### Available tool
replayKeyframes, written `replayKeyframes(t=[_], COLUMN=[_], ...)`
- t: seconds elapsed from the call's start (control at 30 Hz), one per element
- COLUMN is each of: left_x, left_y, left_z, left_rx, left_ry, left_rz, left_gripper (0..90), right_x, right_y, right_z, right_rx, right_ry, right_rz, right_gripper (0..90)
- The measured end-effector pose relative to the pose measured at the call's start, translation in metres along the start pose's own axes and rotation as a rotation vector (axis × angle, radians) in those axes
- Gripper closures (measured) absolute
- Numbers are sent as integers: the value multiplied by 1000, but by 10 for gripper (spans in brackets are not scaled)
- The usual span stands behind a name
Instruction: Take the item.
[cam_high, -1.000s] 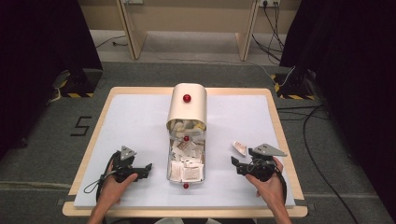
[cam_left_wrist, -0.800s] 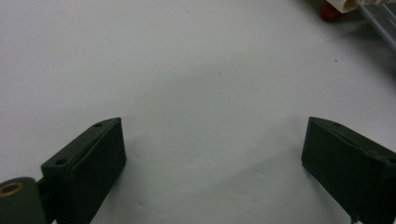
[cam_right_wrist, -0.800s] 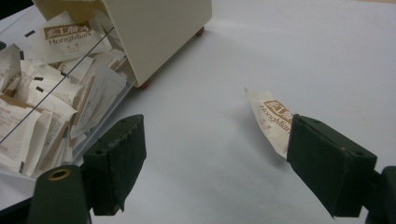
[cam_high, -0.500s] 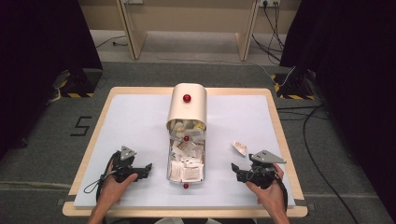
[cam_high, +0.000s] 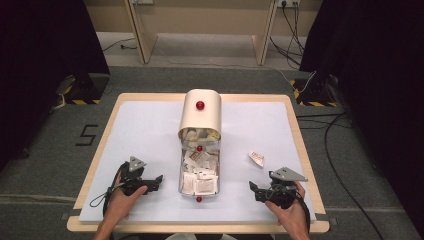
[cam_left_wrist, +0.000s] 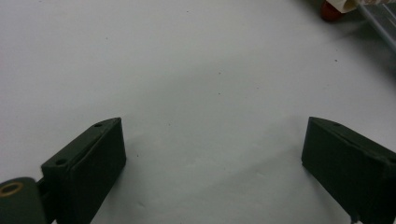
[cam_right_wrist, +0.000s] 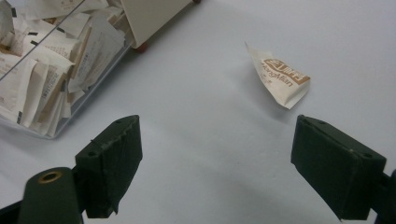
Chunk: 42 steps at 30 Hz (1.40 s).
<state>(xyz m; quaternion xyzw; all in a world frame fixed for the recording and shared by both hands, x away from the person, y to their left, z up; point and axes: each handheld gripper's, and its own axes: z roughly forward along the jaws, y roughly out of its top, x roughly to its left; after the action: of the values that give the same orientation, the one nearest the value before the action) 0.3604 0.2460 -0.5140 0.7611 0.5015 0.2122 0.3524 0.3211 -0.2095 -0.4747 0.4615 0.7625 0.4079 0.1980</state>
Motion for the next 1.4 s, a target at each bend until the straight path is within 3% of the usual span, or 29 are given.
replayKeyframes(t=[0.77,1.13,1.4], left_x=[0,0,0], left_y=[0,0,0], left_z=[0,0,0], left_rx=[1,0,0], left_ry=[0,0,0], left_rz=[1,1,0], left_gripper=[56,56,56], right_x=[-4,-6,-11], right_y=[-15,-22,-31], right_z=[-12,-14,-13], right_rx=[35,58,109], right_ry=[-12,-30,-32], right_rz=[13,-8,1], right_gripper=[171,174,165])
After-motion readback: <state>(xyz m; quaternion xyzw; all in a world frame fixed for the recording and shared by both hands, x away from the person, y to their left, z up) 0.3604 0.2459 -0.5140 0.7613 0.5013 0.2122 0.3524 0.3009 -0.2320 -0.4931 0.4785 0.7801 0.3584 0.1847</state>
